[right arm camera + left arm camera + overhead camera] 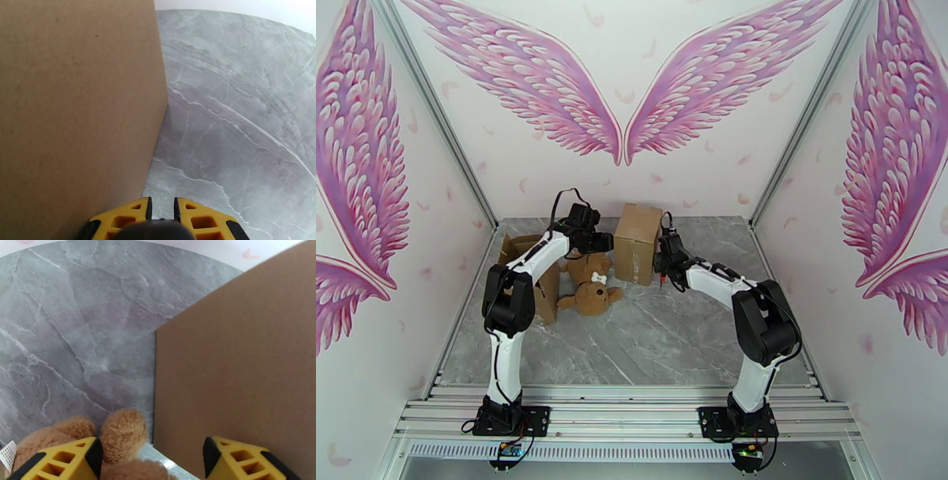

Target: Unpack the express box

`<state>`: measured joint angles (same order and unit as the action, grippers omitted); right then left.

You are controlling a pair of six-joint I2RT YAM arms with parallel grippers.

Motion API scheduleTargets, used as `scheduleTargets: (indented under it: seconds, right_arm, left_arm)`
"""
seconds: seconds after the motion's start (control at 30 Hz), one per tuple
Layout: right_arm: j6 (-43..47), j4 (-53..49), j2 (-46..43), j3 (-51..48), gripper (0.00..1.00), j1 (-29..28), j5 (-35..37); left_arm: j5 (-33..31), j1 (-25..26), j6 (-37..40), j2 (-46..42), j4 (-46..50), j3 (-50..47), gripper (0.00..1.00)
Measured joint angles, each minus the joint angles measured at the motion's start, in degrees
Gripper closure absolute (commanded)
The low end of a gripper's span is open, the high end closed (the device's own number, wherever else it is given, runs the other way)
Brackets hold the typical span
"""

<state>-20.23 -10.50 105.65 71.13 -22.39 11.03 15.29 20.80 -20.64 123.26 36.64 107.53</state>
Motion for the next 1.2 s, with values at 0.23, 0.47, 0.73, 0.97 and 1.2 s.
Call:
scheduleTargets:
  seconds: [0.23,0.47,0.73,0.97,1.2]
  right_arm:
    - [-0.9,-1.6,-7.8,-5.7,1.0,-0.1,-0.8]
    - [-3.3,-8.0,-24.1,-8.9,1.0,-2.4,-0.2]
    - [-5.5,-9.7,-33.7,-13.7,1.0,-3.3,-0.5]
    - [-5.5,-9.6,-30.9,-18.4,1.0,-3.6,-1.2]
    - [-4.1,-8.0,-29.0,-18.1,1.0,-3.5,-1.1]
  left_arm:
    - [-1.6,2.6,4.3,-0.3,6.1,4.1,0.29]
    - [-3.1,4.9,5.9,-7.0,9.7,5.7,0.28]
    - [-0.9,6.7,5.2,-10.5,10.6,5.7,0.29]
    - [1.6,6.8,3.2,-7.8,9.4,-0.1,0.31]
    - [3.4,7.4,1.6,-7.8,7.2,-5.0,0.32]
